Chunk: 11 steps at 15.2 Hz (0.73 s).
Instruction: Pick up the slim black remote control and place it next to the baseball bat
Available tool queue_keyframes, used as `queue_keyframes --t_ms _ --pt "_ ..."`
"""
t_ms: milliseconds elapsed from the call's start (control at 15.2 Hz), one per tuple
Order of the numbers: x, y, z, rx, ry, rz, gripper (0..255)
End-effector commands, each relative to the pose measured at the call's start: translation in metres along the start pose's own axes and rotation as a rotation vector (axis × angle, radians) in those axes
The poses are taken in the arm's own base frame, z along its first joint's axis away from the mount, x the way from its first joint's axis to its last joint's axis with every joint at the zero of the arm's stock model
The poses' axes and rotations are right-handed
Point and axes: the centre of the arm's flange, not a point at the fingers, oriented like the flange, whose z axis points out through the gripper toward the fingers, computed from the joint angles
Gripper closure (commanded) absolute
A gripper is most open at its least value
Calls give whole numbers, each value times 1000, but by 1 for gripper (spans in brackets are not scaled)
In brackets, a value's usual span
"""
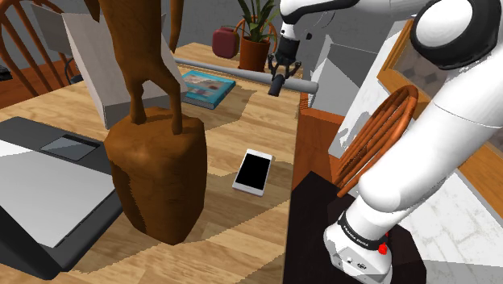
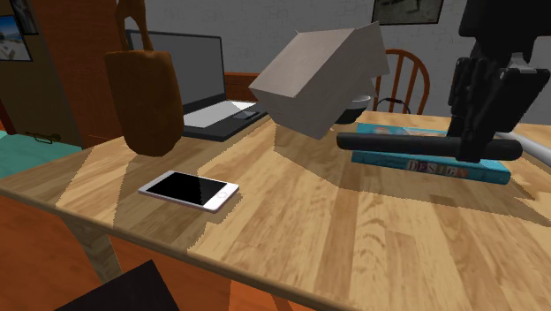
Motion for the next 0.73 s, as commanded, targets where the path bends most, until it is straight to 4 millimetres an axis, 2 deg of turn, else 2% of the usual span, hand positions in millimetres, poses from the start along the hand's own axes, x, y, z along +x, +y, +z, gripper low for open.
queue_keyframes --t_ms 0,660 --pt "22 16 -1 0 0 -1 255" --pt "129 93 -4 0 0 -1 255"
